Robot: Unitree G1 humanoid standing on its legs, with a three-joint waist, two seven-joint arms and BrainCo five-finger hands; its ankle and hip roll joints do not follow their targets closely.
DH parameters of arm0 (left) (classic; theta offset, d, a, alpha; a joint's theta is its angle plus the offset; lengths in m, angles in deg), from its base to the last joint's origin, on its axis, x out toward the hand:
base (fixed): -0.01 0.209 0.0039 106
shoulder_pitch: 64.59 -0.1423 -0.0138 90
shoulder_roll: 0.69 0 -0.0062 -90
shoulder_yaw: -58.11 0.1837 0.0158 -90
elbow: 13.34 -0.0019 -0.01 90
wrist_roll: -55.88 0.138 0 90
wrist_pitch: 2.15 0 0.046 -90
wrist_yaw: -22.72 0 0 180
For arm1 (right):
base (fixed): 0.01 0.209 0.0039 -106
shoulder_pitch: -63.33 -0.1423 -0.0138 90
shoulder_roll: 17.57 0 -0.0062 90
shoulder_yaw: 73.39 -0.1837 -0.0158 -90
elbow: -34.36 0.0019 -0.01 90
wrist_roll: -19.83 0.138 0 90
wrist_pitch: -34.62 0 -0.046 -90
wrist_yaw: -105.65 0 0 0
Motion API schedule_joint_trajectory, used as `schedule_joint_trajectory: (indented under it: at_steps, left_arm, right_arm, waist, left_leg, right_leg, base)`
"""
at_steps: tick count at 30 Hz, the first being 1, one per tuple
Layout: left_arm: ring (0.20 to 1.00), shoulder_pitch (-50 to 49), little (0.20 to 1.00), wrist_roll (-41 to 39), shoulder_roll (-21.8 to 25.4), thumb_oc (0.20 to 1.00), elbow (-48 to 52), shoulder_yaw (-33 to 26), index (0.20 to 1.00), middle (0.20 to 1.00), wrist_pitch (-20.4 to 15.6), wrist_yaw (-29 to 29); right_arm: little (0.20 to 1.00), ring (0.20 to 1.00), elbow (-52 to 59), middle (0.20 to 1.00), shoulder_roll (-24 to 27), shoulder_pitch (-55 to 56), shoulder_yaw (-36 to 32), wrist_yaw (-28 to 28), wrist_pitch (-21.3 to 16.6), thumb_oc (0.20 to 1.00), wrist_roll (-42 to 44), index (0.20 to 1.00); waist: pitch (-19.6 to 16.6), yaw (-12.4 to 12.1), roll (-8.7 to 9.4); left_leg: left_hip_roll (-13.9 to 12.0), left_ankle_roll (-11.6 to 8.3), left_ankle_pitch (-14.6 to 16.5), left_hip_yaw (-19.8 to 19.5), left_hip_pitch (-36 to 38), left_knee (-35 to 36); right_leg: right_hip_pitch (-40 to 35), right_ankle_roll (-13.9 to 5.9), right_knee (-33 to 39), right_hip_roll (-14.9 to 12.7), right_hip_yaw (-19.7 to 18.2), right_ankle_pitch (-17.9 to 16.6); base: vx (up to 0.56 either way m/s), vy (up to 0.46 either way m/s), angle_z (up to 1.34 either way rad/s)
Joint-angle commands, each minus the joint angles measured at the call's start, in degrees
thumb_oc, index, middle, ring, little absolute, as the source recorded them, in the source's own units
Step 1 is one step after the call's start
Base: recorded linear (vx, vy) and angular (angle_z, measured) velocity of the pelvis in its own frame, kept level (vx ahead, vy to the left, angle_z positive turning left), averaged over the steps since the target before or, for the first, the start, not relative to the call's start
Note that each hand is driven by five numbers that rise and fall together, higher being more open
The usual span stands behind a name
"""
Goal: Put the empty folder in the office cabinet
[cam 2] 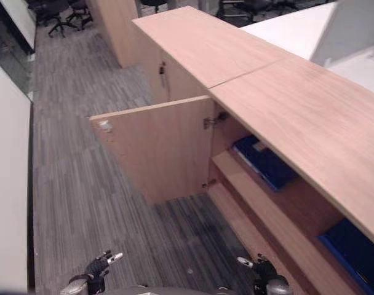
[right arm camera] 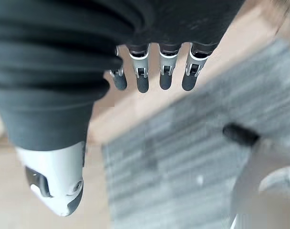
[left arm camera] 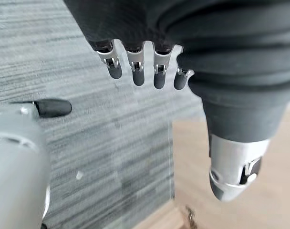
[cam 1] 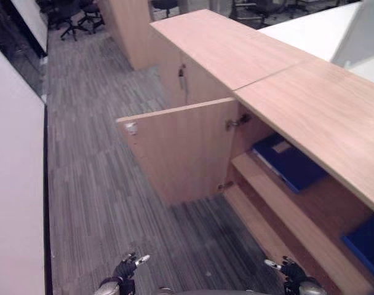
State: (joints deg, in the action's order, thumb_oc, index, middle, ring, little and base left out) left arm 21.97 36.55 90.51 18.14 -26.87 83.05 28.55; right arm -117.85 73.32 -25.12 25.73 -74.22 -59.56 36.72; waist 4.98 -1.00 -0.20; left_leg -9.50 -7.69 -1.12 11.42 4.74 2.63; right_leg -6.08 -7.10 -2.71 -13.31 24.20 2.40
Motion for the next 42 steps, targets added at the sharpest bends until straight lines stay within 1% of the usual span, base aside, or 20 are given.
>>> schedule_joint_trajectory:
  at_steps: [1,2,4,8,9,13,14,15,16,18,19,20,21,24,26,35,39,40,41,42]
  left_arm:
    - [1.0,0.6,1.0,2.0,0.0,1.0,0.5,0.2,1.0,1.0,-1.2,0.0]
    - [1.0,0.8,1.0,2.3,0.2,1.0,0.7,0.4,1.0,1.0,-1.3,-0.1]
    - [1.0,2.1,1.0,3.5,1.1,1.0,0.5,1.2,1.0,1.0,-1.5,-0.2]
    - [1.0,3.1,1.0,4.7,1.8,1.0,-1.2,1.0,1.0,1.0,-1.5,-0.4]
    - [1.0,3.7,1.0,5.0,2.1,1.0,-1.5,1.0,1.0,1.0,-1.6,-0.6]
    - [1.0,4.2,1.0,5.7,2.7,1.0,-1.6,1.0,1.0,1.0,-1.8,-0.8]
    - [1.0,4.2,1.0,5.7,2.9,1.0,-1.6,0.7,1.0,1.0,-1.8,-0.9]
    - [1.0,4.3,1.0,5.7,2.9,1.0,-1.6,0.7,1.0,1.0,-1.8,-0.9]
    - [1.0,4.4,1.0,5.2,3.1,1.0,-1.6,0.5,1.0,1.0,-1.9,-1.0]
    - [1.0,4.2,1.0,4.6,2.9,1.0,-1.4,0.7,1.0,1.0,-2.0,-1.0]
    - [1.0,4.1,1.0,4.4,2.6,1.0,-1.6,1.0,1.0,1.0,-1.9,-0.9]
    - [1.0,4.1,1.0,4.8,2.6,1.0,-1.9,1.3,1.0,1.0,-1.9,-0.8]
    - [1.0,4.2,1.0,4.9,2.5,1.0,-2.2,1.5,1.0,1.0,-1.9,-0.8]
    - [1.0,4.2,1.0,5.2,2.1,1.0,-3.0,1.2,1.0,1.0,-1.9,-0.8]
    - [1.0,4.2,1.0,4.3,0.8,1.0,-3.3,1.3,1.0,1.0,-2.1,-0.8]
    - [1.0,2.9,1.0,4.1,-1.5,1.0,-3.0,2.5,1.0,1.0,-1.8,-0.1]
    - [1.0,3.8,1.0,2.6,-1.8,1.0,-1.9,3.3,1.0,1.0,-1.6,0.1]
    - [1.0,3.7,1.0,2.6,-1.8,1.0,-1.6,3.5,1.0,1.0,-1.4,0.4]
    - [1.0,3.7,1.0,2.6,-1.8,1.0,-1.6,3.5,1.0,1.0,-1.4,0.4]
    - [1.0,3.6,1.0,2.3,-2.3,1.0,-1.9,3.5,1.0,1.0,-1.5,0.3]
  right_arm:
    - [1.0,1.0,-0.9,1.0,1.4,-1.1,-0.7,-0.1,-0.1,1.0,0.9,1.0]
    - [1.0,1.0,-0.9,1.0,1.1,-1.1,-0.6,-0.1,-0.1,1.0,0.9,1.0]
    - [1.0,1.0,-0.8,1.0,-0.3,-1.6,-0.5,-0.3,0.3,1.0,0.7,1.0]
    - [1.0,1.0,-1.5,1.0,-1.1,-2.0,-0.4,-0.3,0.7,1.0,0.2,1.0]
    - [1.0,1.0,-1.3,1.0,-1.7,-2.4,-0.2,-0.2,0.9,1.0,0.2,1.0]
    - [1.0,1.0,-1.7,1.0,-2.2,-2.5,-0.3,-0.1,1.1,1.0,0.2,1.0]
    - [1.0,1.0,-2.3,1.0,-2.6,-2.6,-0.4,0.1,1.3,1.0,0.1,1.0]
    - [1.0,1.0,-2.4,1.0,-2.6,-2.6,-0.4,0.1,1.3,1.0,0.1,1.0]
    - [1.0,1.0,-2.3,1.0,-2.7,-2.6,-0.4,0.2,1.2,1.0,0.5,1.0]
    - [1.0,1.0,-2.8,1.0,-2.9,-2.3,-0.3,0.2,1.0,1.0,1.2,1.0]
    - [1.0,1.0,-3.3,1.0,-2.8,-1.8,0.1,0.4,0.9,1.0,1.4,1.0]
    - [1.0,1.0,-3.6,1.0,-2.6,-1.4,0.4,0.4,0.9,1.0,1.4,1.0]
    - [1.0,1.0,-3.8,1.0,-2.6,-1.2,0.4,0.4,0.9,1.0,1.3,1.0]
    - [1.0,1.0,-4.4,1.0,-2.2,-0.3,0.2,0.2,0.7,1.0,1.1,1.0]
    - [1.0,1.0,-5.4,1.0,-1.4,0.4,-0.1,0.2,0.7,1.0,1.4,1.0]
    - [1.0,1.0,-7.4,1.0,0.6,2.3,-0.7,0.6,0.8,1.0,0.5,1.0]
    - [1.0,1.0,-7.9,1.0,1.8,2.3,-1.1,0.6,0.8,1.0,0.7,1.0]
    - [1.0,1.0,-8.3,1.0,2.5,2.3,-1.1,0.7,0.8,1.0,0.5,1.0]
    - [1.0,1.0,-8.3,1.0,2.5,2.3,-1.1,0.7,0.8,1.0,0.5,1.0]
    - [1.0,1.0,-8.8,1.0,3.1,2.3,-1.3,0.7,1.0,1.0,0.4,1.0]
  waist:
    - [-0.6,-1.2,-1.18]
    - [-0.7,-1.4,-0.84]
    - [-0.5,-2.3,0.63]
    - [-0.7,-2.9,1.55]
    - [-0.3,-3.4,2.07]
    - [0.6,-3.6,2.63]
    - [1.3,-3.6,2.58]
    - [1.3,-3.6,2.61]
    - [1.7,-3.5,2.26]
    - [2.4,-2.8,1.25]
    - [2.3,-1.9,0.24]
    - [2.1,-1.6,0.11]
    - [1.9,-1.6,0.18]
    - [1.7,-1.8,0.67]
    - [1.3,-1.2,0.43]
    - [0.6,0.0,-0.69]
    - [2.2,0.8,-0.39]
    - [3.0,1.0,-0.24]
    - [3.0,1.0,-0.27]
    - [3.3,1.1,-0.54]
  left_leg:
    - [-4.5,-2.13,1.1,-1.3,-2.8,-5.5]
    - [-4.0,-1.88,1.3,-1.6,-3.0,-5.3]
    - [-0.5,0.07,3.0,-3.2,-3.5,-4.3]
    - [1.8,1.48,3.8,-3.8,-4.2,-4.1]
    - [3.2,2.6,4.7,-4.1,-4.7,-4.7]
    - [4.9,4.05,5.6,-4.1,-4.4,-4.7]
    - [5.5,4.67,5.7,-4.0,-3.8,-4.2]
    - [5.6,4.7,5.6,-3.9,-3.8,-4.2]
    - [5.6,4.92,5.4,-3.9,-3.5,-3.9]
    - [5.6,5.62,5.1,-4.3,-2.8,-3.2]
    - [5.9,6.19,4.8,-4.9,-2.3,-2.6]
    - [6.4,6.4,4.8,-5.3,-1.9,-2.2]
    - [7.0,6.54,4.7,-5.4,-2.3,-2.3]
    - [7.8,6.49,4.9,-5.2,-2.2,-2.3]
    - [7.8,5.9,4.6,-5.3,-2.0,-2.0]
    - [5.7,3.82,5.0,-4.3,-0.8,-4.0]
    - [3.3,1.04,4.4,-3.6,-5.3,-14.3]
    - [2.3,-0.24,2.2,-3.4,-7.7,-20.3]
    - [2.2,-0.25,2.3,-3.5,-7.8,-20.4]
    - [0.6,-1.0,-0.6,-3.7,-8.9,-22.4]
  right_leg:
    - [2.3,-1.45,0.9,0.0,-1.7,-0.8]
    - [2.4,-1.75,0.7,-0.4,-1.6,-1.1]
    - [2.8,-3.54,-0.2,-3.3,-1.4,-2.8]
    - [3.4,-4.67,-0.9,-5.3,-1.7,-4.2]
    - [4.1,-5.24,-2.6,-6.6,-2.0,-4.8]
    - [5.8,-6.2,-6.5,-8.8,-3.2,-6.9]
    - [7.0,-6.76,-9.3,-9.9,-3.9,-9.8]
    - [7.1,-6.78,-9.3,-10.0,-4.1,-9.8]
    - [7.9,-6.8,-10.9,-9.4,-5.1,-10.2]
    - [10.2,-6.2,-14.0,-6.0,-8.4,-7.9]
    - [11.7,-4.95,-13.8,-0.4,-10.7,-2.7]
    - [11.5,-3.93,-12.5,2.2,-11.0,-0.3]
    - [11.4,-3.29,-11.2,3.2,-10.7,0.2]
    - [9.5,-2.26,-8.1,3.1,-8.9,0.3]
    - [7.9,-1.72,-4.5,4.6,-11.1,0.6]
    - [4.8,-0.33,-0.7,5.9,-12.2,0.6]
    - [4.2,1.39,-0.5,6.4,-12.2,2.0]
    - [3.0,2.42,0.2,6.9,-12.3,2.3]
    - [3.0,2.43,0.2,6.9,-12.3,2.3]
    - [1.3,2.82,1.2,7.1,-12.5,2.8]
  base:
    - [0.01,0.128,0.3]
    - [0.0,0.229,0.29]
    - [0.0,0.333,0.21]
    - [0.01,0.217,0.11]
    - [-0.01,0.27,0.04]
    - [-0.01,0.174,0.1]
    - [0.01,0.163,0.14]
    - [0.0,0.141,0.07]
    - [0.0,0.111,0.01]
    - [0.02,0.189,-0.07]
    - [0.06,0.173,0.03]
    - [0.07,0.133,0.13]
    - [0.05,0.038,0.3]
    - [0.04,-0.025,0.3]
    - [0.06,-0.078,0.19]
    - [0.06,-0.112,-0.04]
    - [-0.03,-0.142,-0.09]
    - [-0.03,-0.124,0.07]
    - [0.07,-0.098,0.03]
    - [0.06,-0.019,-0.13]
